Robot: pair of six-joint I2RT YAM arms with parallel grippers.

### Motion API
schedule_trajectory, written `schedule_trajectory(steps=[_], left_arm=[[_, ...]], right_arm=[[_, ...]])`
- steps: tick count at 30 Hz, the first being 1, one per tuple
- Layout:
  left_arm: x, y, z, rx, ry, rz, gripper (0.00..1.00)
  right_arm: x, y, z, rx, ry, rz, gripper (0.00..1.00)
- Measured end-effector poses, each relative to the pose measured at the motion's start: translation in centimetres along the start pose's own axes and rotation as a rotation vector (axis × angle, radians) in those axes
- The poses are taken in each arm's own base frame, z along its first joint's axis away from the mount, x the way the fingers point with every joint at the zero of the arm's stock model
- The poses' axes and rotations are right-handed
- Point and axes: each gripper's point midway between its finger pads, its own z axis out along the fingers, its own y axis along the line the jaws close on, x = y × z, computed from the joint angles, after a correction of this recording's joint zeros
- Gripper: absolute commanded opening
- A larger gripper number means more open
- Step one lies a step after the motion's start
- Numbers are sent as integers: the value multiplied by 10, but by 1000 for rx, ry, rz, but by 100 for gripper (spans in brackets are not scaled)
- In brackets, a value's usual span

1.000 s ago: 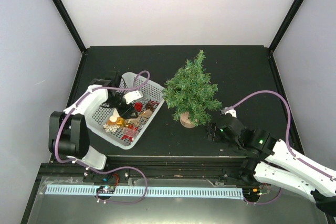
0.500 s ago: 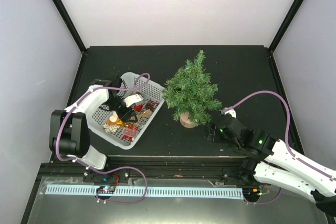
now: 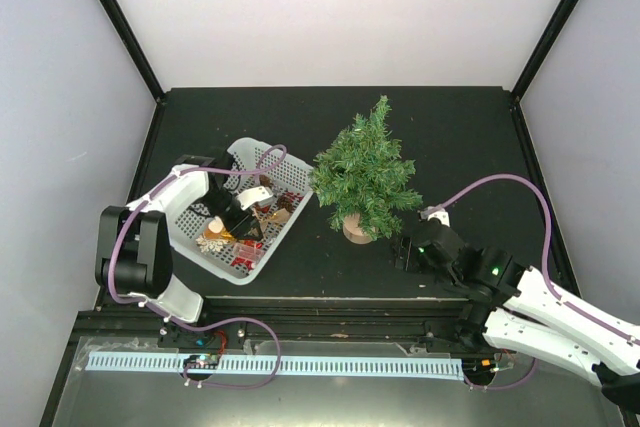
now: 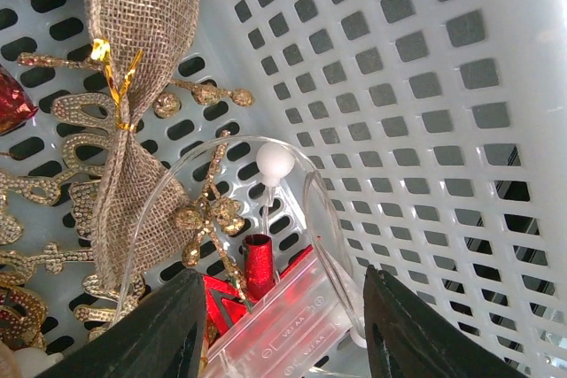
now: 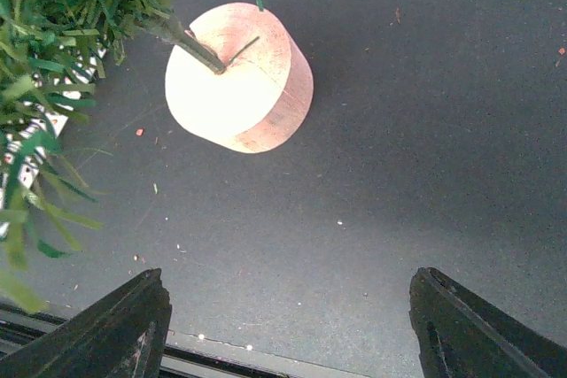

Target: Decorate the small christmas tree

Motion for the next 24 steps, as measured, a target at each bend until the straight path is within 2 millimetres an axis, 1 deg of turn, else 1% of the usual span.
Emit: schedule_trajectory(steps=[4,9,14,19,24], left_arm=[[1,-1,1,7,3,-4,50],[3,-3,5,24,7,-12,46],[6,-7,11,66,21,-25,32],[9,-12,17,104,42,-30,3],[12,-17,17,121,55,-37,2]], right_arm=[[3,-2,2,3,3,-1,74],[4,-4,3,6,4,-2,74],[5,-4,5,1,0,0,74],[5,-3,7,0,0,0,74],[4,-1,8,-5,-4,-2,74]])
